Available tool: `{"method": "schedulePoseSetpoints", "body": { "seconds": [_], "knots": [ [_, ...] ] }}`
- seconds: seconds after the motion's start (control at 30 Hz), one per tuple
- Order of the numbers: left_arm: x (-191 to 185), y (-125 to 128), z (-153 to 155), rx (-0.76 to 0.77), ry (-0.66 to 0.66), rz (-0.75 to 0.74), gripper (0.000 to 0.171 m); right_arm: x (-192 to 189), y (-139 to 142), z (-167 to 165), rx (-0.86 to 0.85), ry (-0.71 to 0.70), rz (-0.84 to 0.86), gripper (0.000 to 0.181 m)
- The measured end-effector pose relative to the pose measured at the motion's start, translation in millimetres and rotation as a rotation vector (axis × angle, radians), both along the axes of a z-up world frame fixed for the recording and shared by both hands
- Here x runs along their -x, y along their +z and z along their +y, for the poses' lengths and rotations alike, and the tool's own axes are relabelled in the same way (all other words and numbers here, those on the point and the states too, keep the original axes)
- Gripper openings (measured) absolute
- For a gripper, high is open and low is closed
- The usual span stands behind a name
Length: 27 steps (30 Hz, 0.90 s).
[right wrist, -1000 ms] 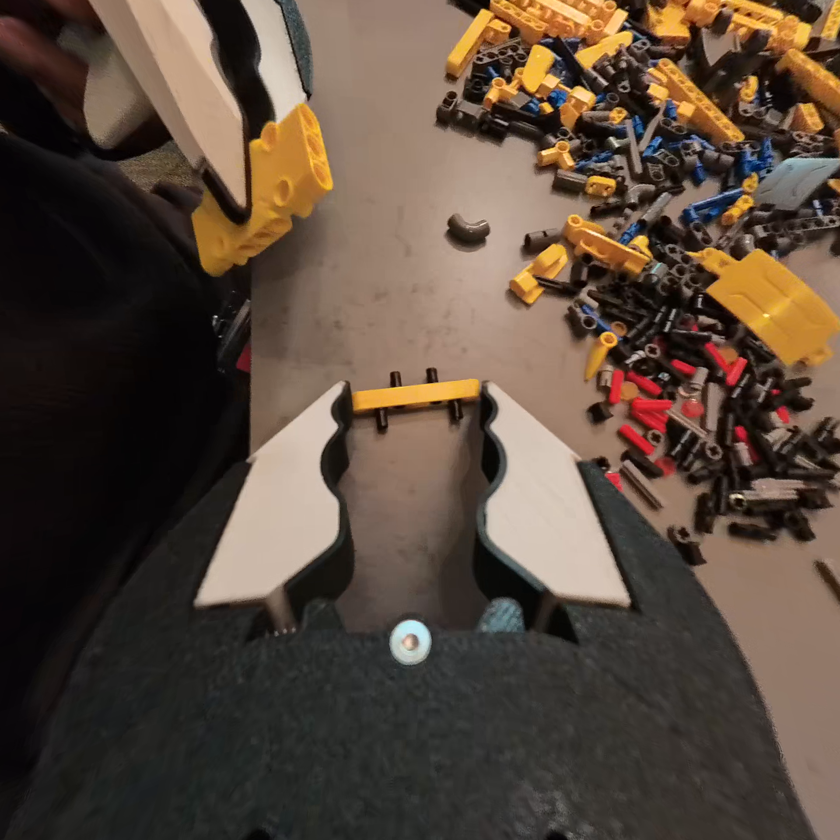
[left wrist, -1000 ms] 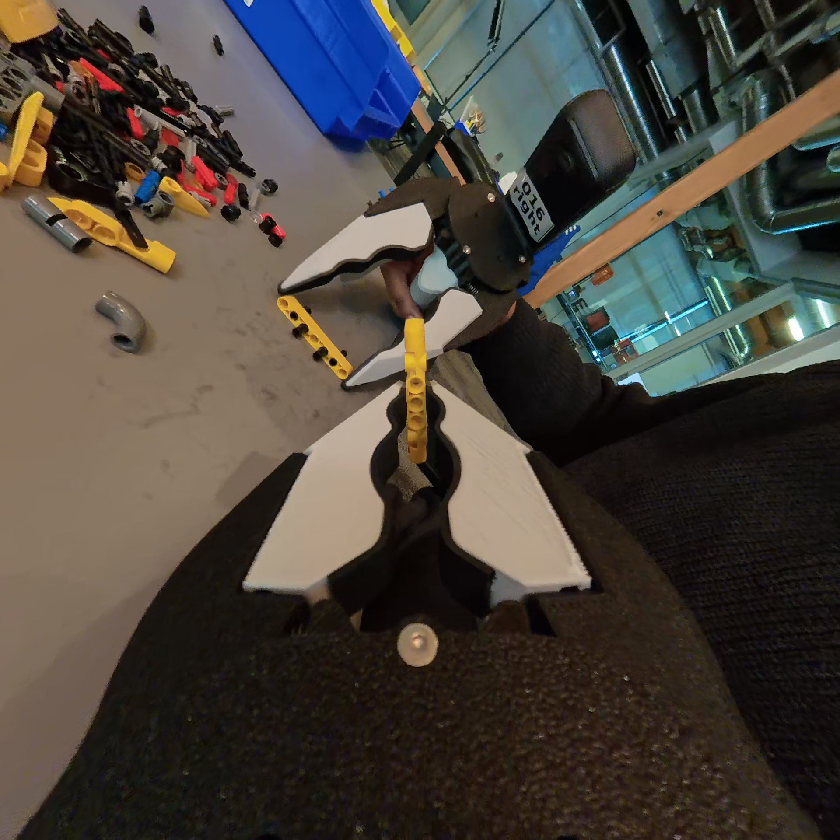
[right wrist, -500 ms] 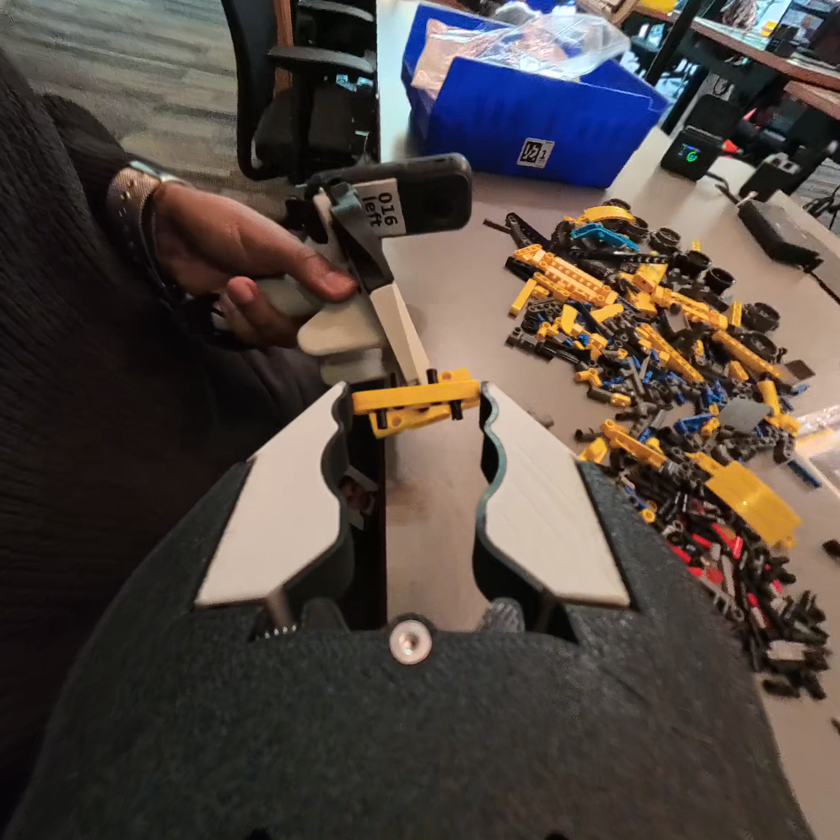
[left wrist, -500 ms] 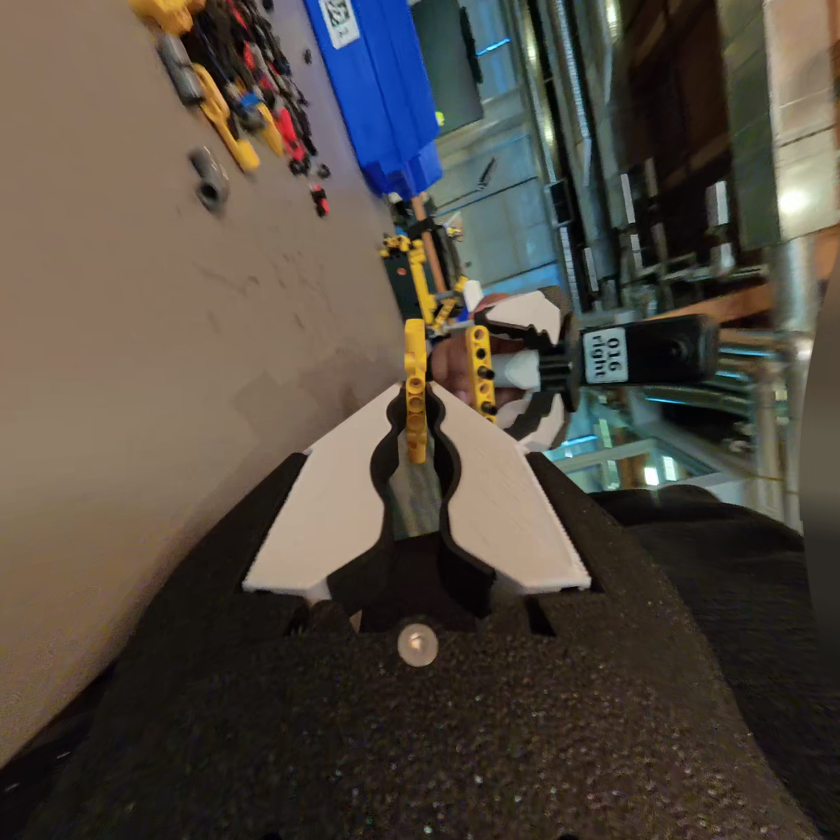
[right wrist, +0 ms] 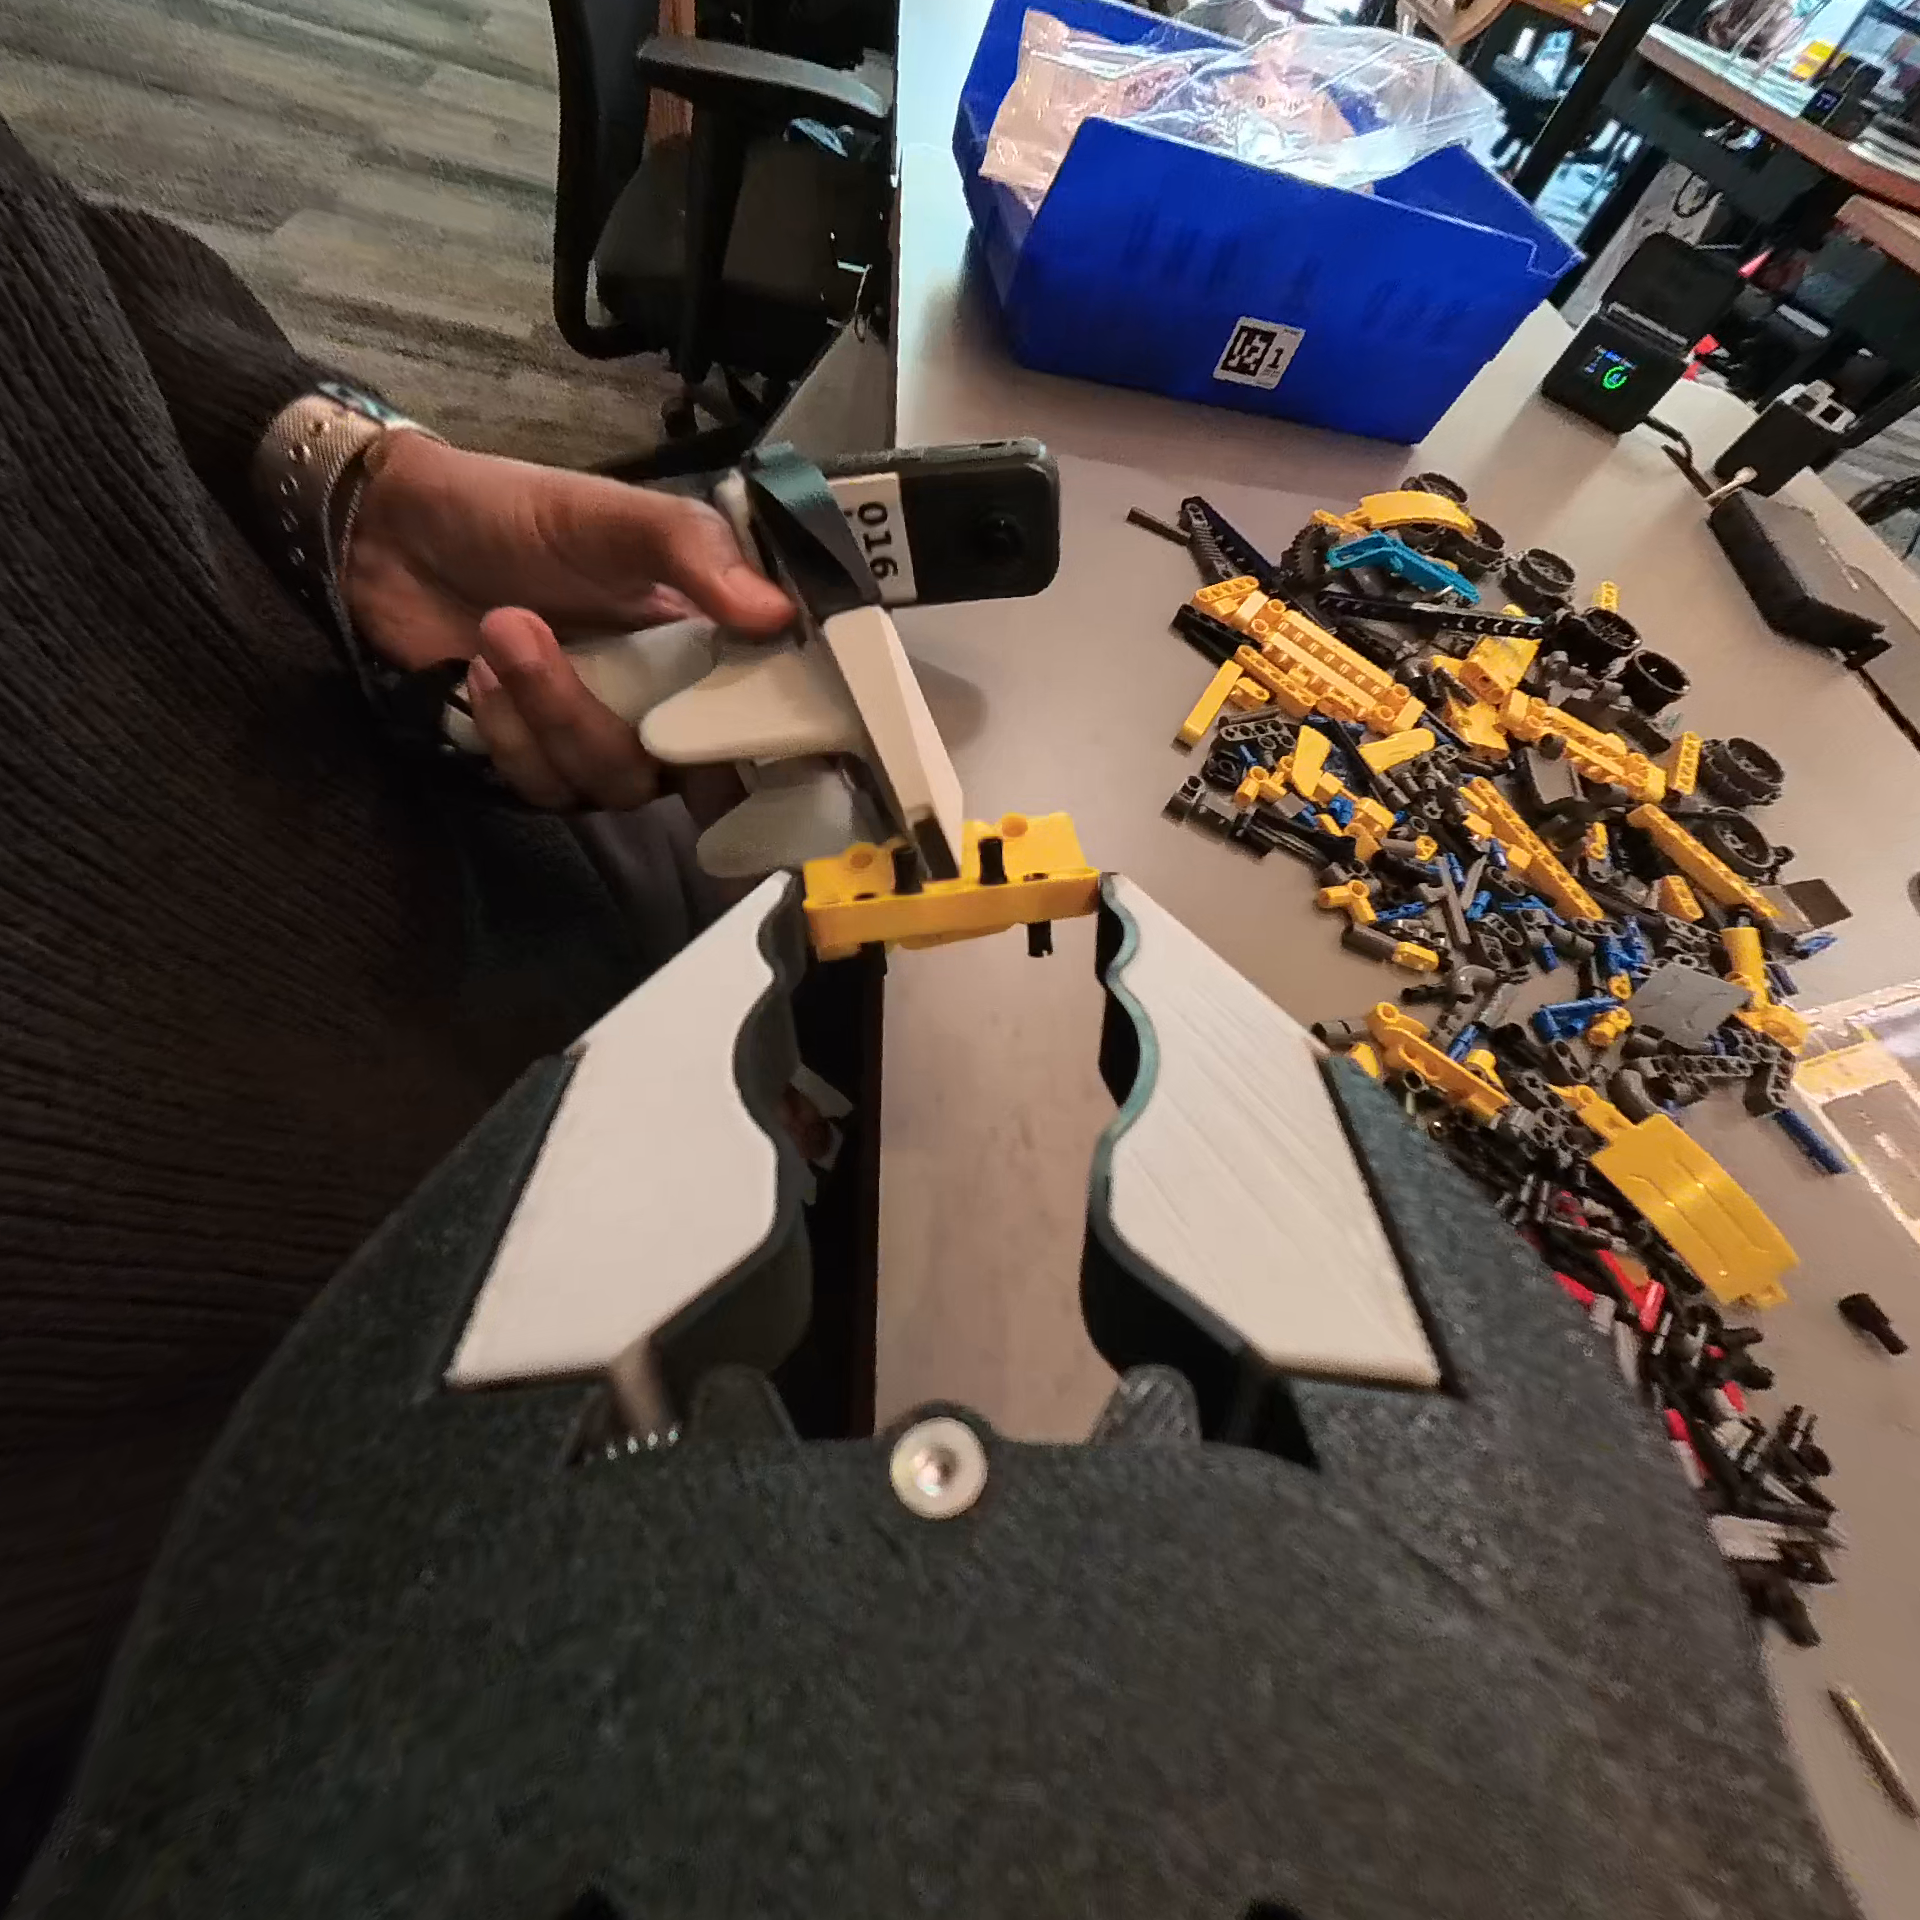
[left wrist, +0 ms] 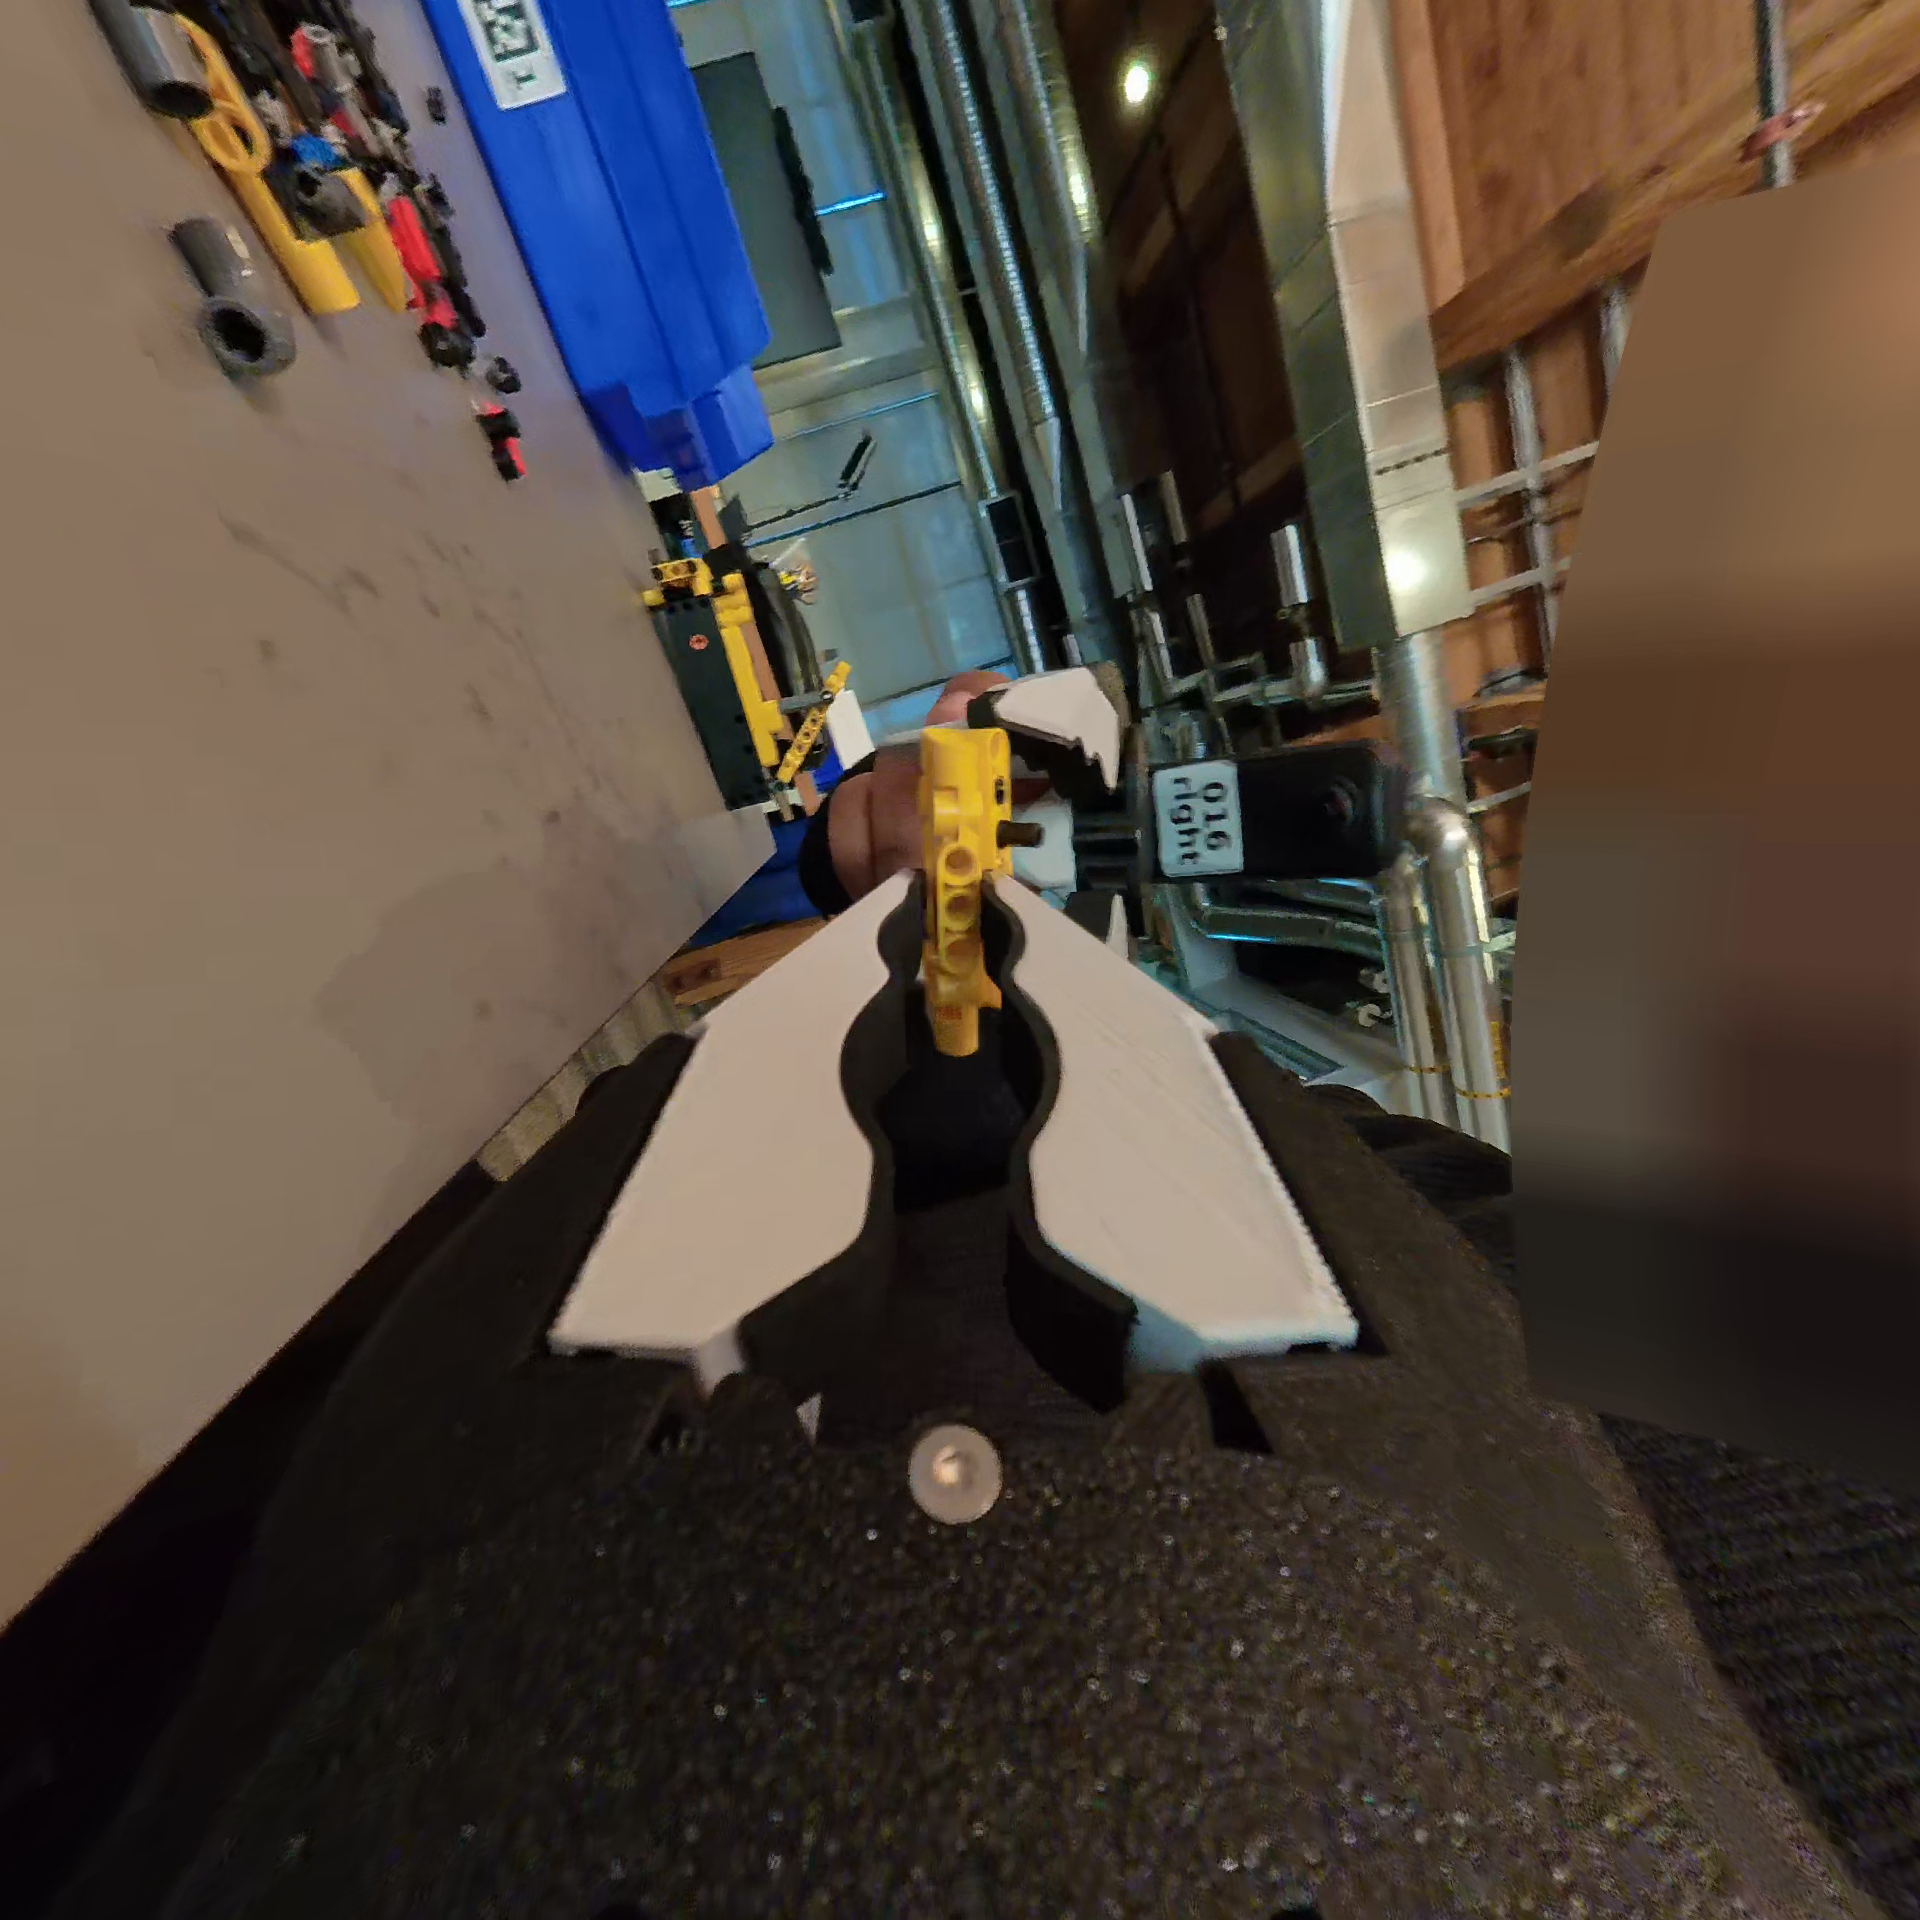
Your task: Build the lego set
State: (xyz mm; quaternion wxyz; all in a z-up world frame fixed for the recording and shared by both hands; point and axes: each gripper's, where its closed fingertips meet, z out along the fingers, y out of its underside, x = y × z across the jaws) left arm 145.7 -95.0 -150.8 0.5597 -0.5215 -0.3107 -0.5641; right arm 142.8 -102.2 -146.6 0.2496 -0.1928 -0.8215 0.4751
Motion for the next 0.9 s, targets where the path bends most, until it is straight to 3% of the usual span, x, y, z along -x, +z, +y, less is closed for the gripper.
{"method": "schedulePoseSetpoints", "body": {
  "seconds": [0.03, 0.07, 0.23, 0.27, 0.3, 0.57, 0.67, 0.77, 0.9],
  "knots": [
    [-1, 8, -4, -0.065, -0.012, -0.013, 0.025, 1, -1, 1, 0.005, -0.005, -0.006, 0.056],
    [-1, 13, -6, -0.102, -0.022, -0.037, 0.039, 1, -3, 3, 0.004, -0.008, -0.009, 0.056],
    [-9, 0, 4, -0.006, -0.046, 0.017, 0.039, 1, -14, -2, -0.054, 0.002, -0.004, 0.056],
    [-8, -4, 6, 0.024, -0.038, 0.034, 0.033, 2, -15, -3, -0.074, 0.0, 0.005, 0.056],
    [-5, -9, 8, 0.062, -0.016, 0.059, 0.015, 3, -13, -5, -0.076, -0.002, 0.019, 0.056],
    [-1, -7, 8, 0.058, -0.005, 0.085, 0.014, 8, -13, 1, 0.008, -0.047, -0.026, 0.058],
    [1, -7, 8, 0.069, 0.006, 0.126, 0.014, 12, -2, 8, 0.231, -0.126, -0.092, 0.063],
    [0, -4, 8, 0.056, 0.017, 0.175, 0.014, 13, 4, 15, 0.548, -0.161, -0.286, 0.062],
    [-12, -3, 12, 0.083, -0.005, 0.367, 0.014, 11, 4, 21, 0.827, -0.154, -0.484, 0.053]
  ]
}}
